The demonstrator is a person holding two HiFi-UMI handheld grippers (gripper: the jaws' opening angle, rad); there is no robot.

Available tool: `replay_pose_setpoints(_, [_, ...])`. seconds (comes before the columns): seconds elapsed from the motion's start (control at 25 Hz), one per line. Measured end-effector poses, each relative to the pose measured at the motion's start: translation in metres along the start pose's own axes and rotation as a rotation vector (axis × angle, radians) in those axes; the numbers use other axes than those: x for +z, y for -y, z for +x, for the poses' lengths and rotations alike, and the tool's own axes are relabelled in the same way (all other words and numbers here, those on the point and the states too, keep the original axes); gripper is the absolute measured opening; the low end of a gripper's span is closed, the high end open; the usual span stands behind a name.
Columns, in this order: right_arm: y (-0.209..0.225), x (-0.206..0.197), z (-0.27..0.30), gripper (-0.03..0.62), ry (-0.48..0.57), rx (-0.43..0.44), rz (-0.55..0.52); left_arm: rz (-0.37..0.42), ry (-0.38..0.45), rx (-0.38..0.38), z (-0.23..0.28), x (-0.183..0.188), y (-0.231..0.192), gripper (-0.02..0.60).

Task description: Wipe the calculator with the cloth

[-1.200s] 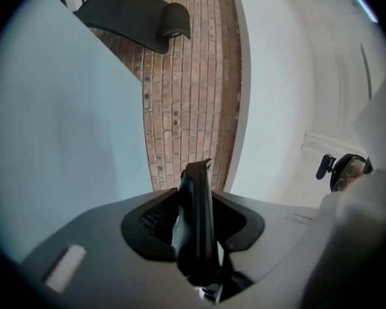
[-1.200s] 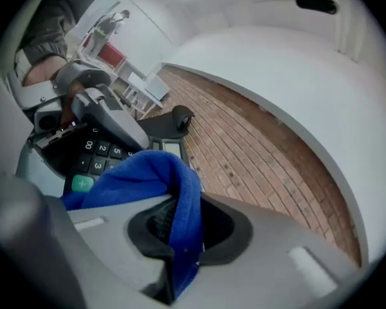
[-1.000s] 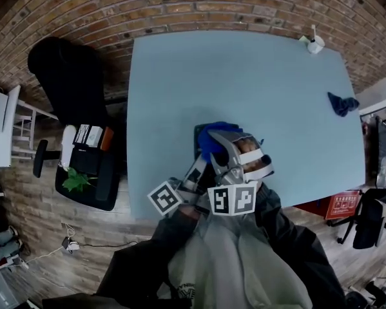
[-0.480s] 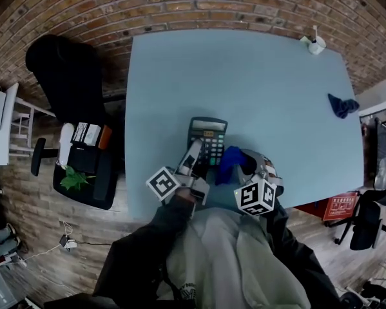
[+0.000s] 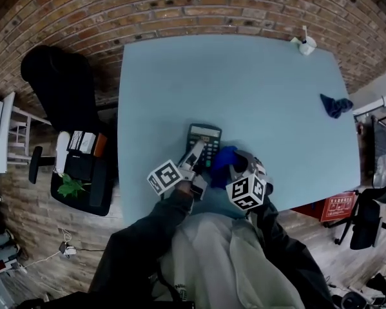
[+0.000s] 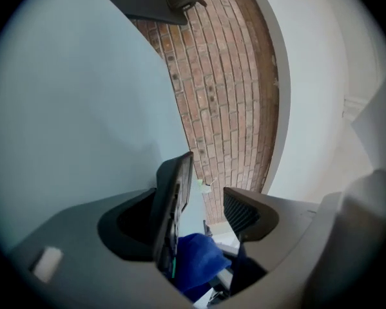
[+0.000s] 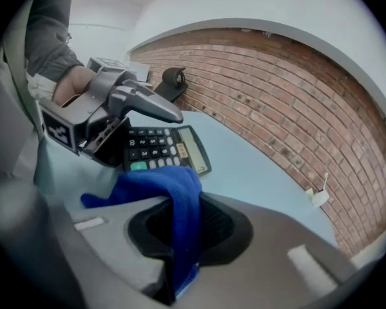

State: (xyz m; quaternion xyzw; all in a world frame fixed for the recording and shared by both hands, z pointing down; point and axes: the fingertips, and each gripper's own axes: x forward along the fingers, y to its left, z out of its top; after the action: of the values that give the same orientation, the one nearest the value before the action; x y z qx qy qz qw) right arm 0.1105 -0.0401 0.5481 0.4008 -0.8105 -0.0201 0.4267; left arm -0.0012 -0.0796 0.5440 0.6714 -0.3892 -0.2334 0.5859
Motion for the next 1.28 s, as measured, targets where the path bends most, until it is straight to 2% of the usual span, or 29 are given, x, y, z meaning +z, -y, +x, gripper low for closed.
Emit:
replay_pose_setpoints(0.12, [0.016,0.013,0.004,0.047,0.064,-0.110,0.037,0.073,-0.080,0.048,-0.006,-0.010,-0.001,0.387])
replay_pose_setpoints(0.2, [0.022,0.016,0.004,0.057,0.107,-0.159,0.065,0.112,-0.120,0.092,-0.017,-0.011,-0.006,0.426])
replay_pose_setpoints(0.36, [0.022,0.016,0.005,0.084,0.184,-0.154,0.121,0.200,-0.171,0.166,-0.040,-0.012,-0.014,0.457])
replay_pose_setpoints(0.44, [0.021,0.013,0.006,0.084,0.171,-0.139,0.103,0.243,-0.191,0.197,-0.047,-0.014,-0.016,0.459])
replay_pose_setpoints(0.52, [0.023,0.006,0.009,0.089,0.134,-0.123,0.074,0.306,-0.247,0.229,-0.047,-0.019,-0.016,0.457])
replay_pose_setpoints(0.6, [0.024,-0.002,0.010,0.091,0.082,-0.107,0.014,0.424,-0.359,0.260,-0.046,-0.029,-0.018,0.459])
replay_pose_setpoints(0.68, [0.019,-0.008,0.013,0.091,0.021,-0.086,-0.092,0.592,-0.485,0.299,-0.049,-0.036,-0.022,0.457])
replay_pose_setpoints(0.76, [0.014,-0.014,0.015,0.091,-0.034,-0.063,-0.193,0.726,-0.562,0.330,-0.055,-0.038,-0.026,0.462])
replay_pose_setpoints(0.8, [0.013,-0.017,0.015,0.091,-0.057,-0.054,-0.223,0.761,-0.582,0.334,-0.057,-0.038,-0.028,0.462])
replay_pose_setpoints(0.92, [0.015,-0.028,0.013,0.091,-0.107,-0.033,-0.240,0.792,-0.599,0.332,-0.063,-0.038,-0.031,0.462])
replay_pose_setpoints(1.04, [0.022,-0.042,0.007,0.091,-0.138,-0.027,-0.194,0.798,-0.615,0.324,-0.071,-0.036,-0.033,0.462])
replay_pose_setpoints(1.12, [0.031,-0.049,0.001,0.091,-0.134,-0.049,-0.139,0.775,-0.627,0.304,-0.077,-0.035,-0.033,0.462])
replay_pose_setpoints(1.2, [0.039,-0.056,-0.004,0.117,-0.125,-0.062,-0.059,0.739,-0.641,0.280,-0.085,-0.035,-0.033,0.456])
replay_pose_setpoints(1.28, [0.036,-0.069,-0.007,0.117,-0.168,-0.013,-0.003,0.708,-0.644,0.265,-0.094,-0.035,-0.034,0.408])
